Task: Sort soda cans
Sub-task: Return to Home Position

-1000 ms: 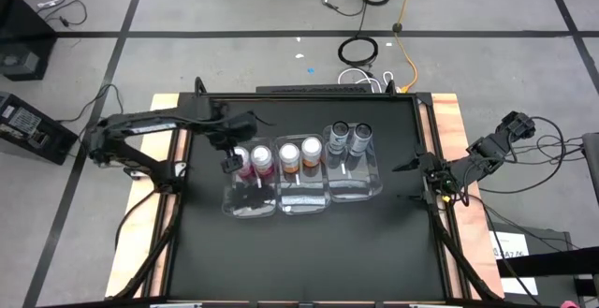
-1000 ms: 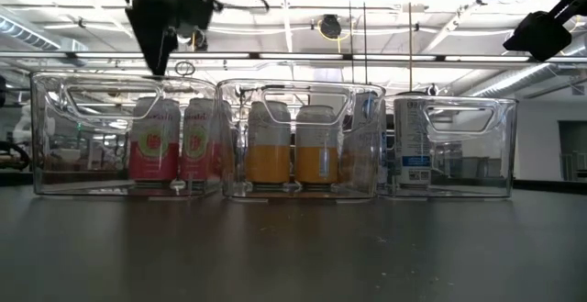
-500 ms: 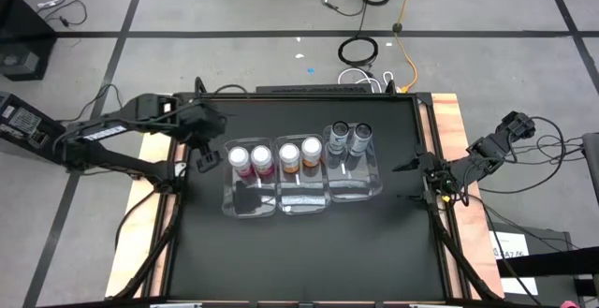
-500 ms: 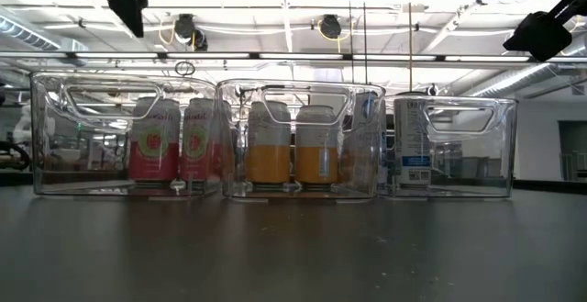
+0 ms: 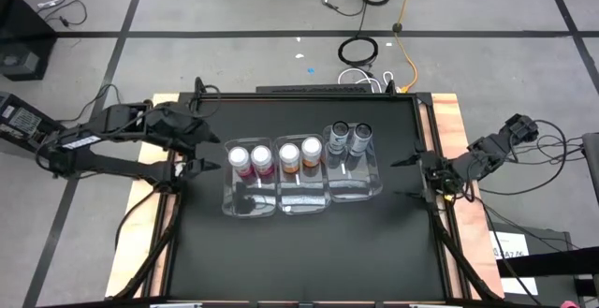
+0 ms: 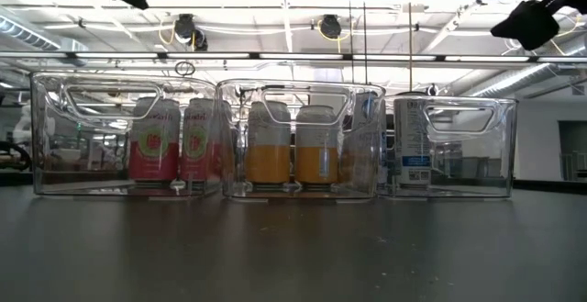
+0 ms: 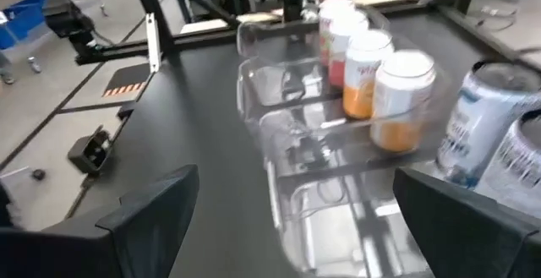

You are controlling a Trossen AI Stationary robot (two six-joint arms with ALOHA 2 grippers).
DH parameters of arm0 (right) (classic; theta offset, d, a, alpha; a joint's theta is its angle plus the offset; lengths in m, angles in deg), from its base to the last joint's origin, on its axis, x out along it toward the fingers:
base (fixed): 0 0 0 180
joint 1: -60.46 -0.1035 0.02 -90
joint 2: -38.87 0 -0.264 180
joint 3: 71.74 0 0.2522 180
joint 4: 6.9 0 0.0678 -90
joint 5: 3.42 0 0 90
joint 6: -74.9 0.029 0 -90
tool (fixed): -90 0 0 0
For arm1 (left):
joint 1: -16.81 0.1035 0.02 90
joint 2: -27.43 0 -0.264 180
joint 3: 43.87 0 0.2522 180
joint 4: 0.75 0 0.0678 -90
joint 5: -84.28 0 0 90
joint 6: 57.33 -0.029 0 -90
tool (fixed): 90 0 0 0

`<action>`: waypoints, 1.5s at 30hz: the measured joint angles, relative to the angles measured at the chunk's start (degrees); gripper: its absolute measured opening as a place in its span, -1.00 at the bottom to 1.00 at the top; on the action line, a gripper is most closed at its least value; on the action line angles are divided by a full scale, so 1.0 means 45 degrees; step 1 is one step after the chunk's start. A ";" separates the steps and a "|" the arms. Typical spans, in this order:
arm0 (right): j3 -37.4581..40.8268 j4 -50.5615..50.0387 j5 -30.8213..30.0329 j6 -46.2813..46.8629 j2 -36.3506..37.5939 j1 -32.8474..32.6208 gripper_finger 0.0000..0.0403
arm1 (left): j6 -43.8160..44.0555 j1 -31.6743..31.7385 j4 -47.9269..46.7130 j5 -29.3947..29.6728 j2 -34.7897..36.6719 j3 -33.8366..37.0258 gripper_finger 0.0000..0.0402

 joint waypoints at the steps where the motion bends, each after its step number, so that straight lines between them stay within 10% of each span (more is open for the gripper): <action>1: 0.0000 0.0133 0.0004 -0.0212 0.0000 0.0173 0.93 | -0.0139 -0.0003 0.0175 -0.0037 0.0162 0.0169 0.95; 10: 0.0052 0.1192 0.0731 -0.2320 0.0000 0.2053 0.93 | -0.0519 0.0001 0.1242 -0.0064 0.0565 0.1257 0.96; 30: 0.4829 0.7094 0.6880 -0.3117 0.1600 0.7596 0.93 | -0.0817 0.0001 0.5399 -0.0444 0.2615 0.4154 0.96; 45: 0.6504 0.7707 0.5734 -0.2005 0.4047 0.7598 0.93 | -0.0003 0.0016 1.1682 -0.0866 0.5909 0.9622 0.96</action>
